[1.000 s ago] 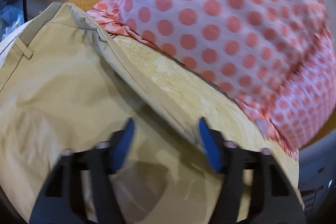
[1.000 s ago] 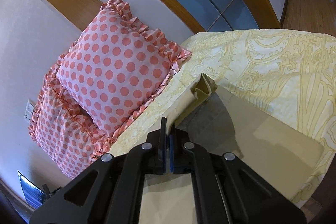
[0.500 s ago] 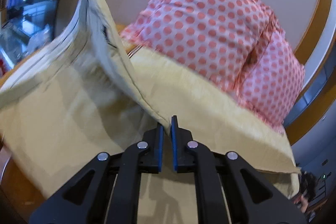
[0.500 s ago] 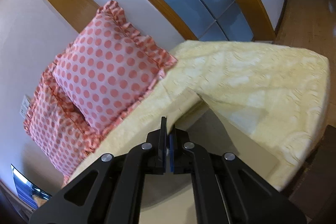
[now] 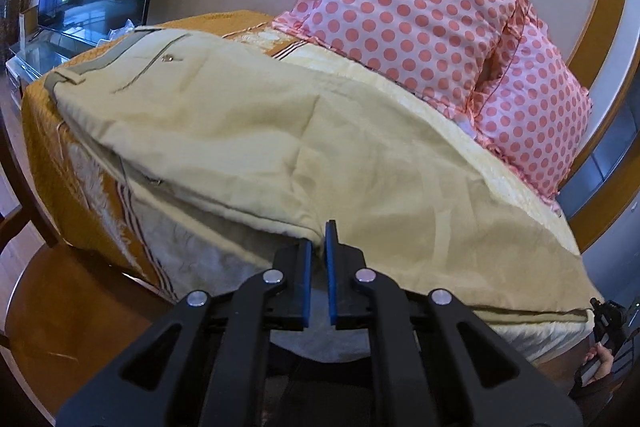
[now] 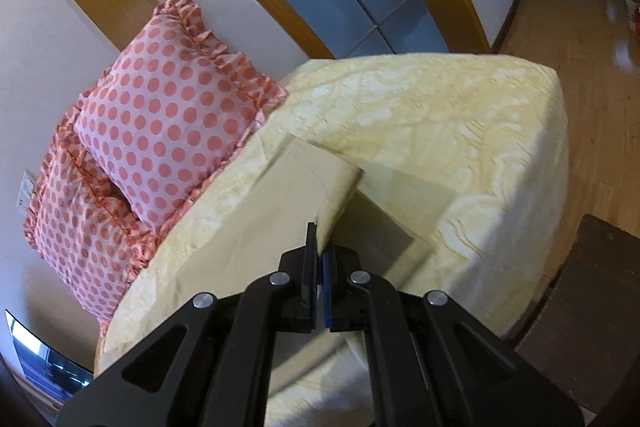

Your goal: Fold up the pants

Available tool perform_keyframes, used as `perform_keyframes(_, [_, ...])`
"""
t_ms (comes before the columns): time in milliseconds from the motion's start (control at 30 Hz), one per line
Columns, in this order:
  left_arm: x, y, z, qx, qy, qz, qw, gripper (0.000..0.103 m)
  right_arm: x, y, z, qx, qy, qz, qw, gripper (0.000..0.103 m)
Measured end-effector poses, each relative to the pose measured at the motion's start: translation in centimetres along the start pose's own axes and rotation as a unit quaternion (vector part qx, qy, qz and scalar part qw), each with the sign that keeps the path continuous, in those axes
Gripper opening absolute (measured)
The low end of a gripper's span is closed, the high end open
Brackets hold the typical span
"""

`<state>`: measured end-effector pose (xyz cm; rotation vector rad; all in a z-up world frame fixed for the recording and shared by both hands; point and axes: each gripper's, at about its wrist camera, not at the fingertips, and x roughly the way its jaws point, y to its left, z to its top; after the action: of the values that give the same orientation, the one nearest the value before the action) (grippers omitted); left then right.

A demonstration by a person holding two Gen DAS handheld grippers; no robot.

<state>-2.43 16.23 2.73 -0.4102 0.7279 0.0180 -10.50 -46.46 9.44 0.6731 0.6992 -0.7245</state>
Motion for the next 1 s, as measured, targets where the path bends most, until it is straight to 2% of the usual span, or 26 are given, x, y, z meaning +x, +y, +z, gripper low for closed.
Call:
perform_keyframes(67, [0.2, 0.0, -0.3, 0.010, -0.002, -0.001, 1.0000, 0.006, 0.1, -0.3, -0.4, -0.005, 0.004, -0.010, 1.000, 0.002])
perform_keyframes(133, [0.1, 0.0, -0.4, 0.022, -0.004, 0.001, 0.9998, 0.011, 0.1, -0.4, -0.7, -0.009, 0.016, -0.022, 1.000, 0.003])
perform_keyframes(167, [0.1, -0.1, -0.4, 0.025, -0.005, -0.001, 0.9997, 0.013, 0.0, -0.4, -0.7, -0.009, 0.018, -0.030, 0.999, 0.009])
perform_keyframes(200, [-0.3, -0.1, -0.6, 0.031, -0.007, 0.002, 0.9995, 0.028, -0.3, -0.4, -0.7, -0.009, 0.017, -0.038, 0.999, 0.027])
perform_keyframes(233, [-0.7, -0.2, -0.7, 0.036, -0.012, 0.005, 0.9993, 0.045, -0.7, -0.4, -0.6, -0.010, 0.008, -0.039, 0.999, 0.038])
perform_keyframes(267, [-1.4, -0.3, -0.8, 0.042, -0.022, 0.013, 0.9988, 0.052, -1.1, -0.2, -0.5, -0.013, -0.003, -0.035, 0.999, 0.053])
perform_keyframes(300, [-2.0, -0.4, -1.0, 0.050, -0.030, 0.020, 0.9981, 0.059, -1.5, -0.1, -0.4, -0.019, -0.016, -0.042, 0.999, 0.060])
perform_keyframes(400, [-3.4, -0.7, -1.0, 0.062, -0.045, 0.026, 0.9967, 0.063, -2.2, 0.0, 0.1, -0.036, -0.050, -0.070, 0.996, 0.060])
perform_keyframes(500, [-4.3, -1.4, -0.6, 0.067, -0.058, 0.017, 0.9960, 0.066, -1.2, -1.0, 0.1, -0.018, -0.037, -0.085, 0.996, 0.060])
perform_keyframes(567, [-4.1, -2.1, -0.4, 0.076, -0.061, 0.013, 0.9952, 0.067, -1.1, -1.0, -0.4, -0.022, -0.044, -0.087, 0.995, 0.059])
perform_keyframes(733, [-2.3, -2.8, 0.5, 0.084, -0.058, 0.008, 0.9948, 0.070, -1.6, 0.2, -2.5, -0.025, -0.036, -0.052, 0.998, 0.049])
perform_keyframes(800, [-1.5, -2.5, 0.7, 0.079, -0.055, 0.006, 0.9954, 0.070, -1.4, 0.2, -3.3, -0.010, -0.034, -0.018, 0.999, 0.036])
perform_keyframes(833, [-1.0, -2.2, 0.8, 0.073, -0.051, 0.006, 0.9960, 0.070, -1.3, 0.2, -3.4, -0.010, -0.038, -0.015, 0.999, 0.032])
perform_keyframes(867, [-0.6, -2.1, 0.9, 0.070, -0.050, 0.005, 0.9963, 0.070, -1.1, 0.3, -3.5, -0.017, -0.042, -0.016, 0.999, 0.017])
perform_keyframes(900, [-0.4, -1.9, 0.9, 0.067, -0.049, 0.004, 0.9965, 0.071, -0.6, 0.3, -3.4, -0.022, -0.040, -0.011, 0.999, 0.009])
perform_keyframes(1000, [0.5, -1.4, 0.8, 0.058, -0.042, 0.001, 0.9974, 0.072, 0.1, 1.2, -2.9, -0.033, -0.041, 0.005, 0.999, 0.006])
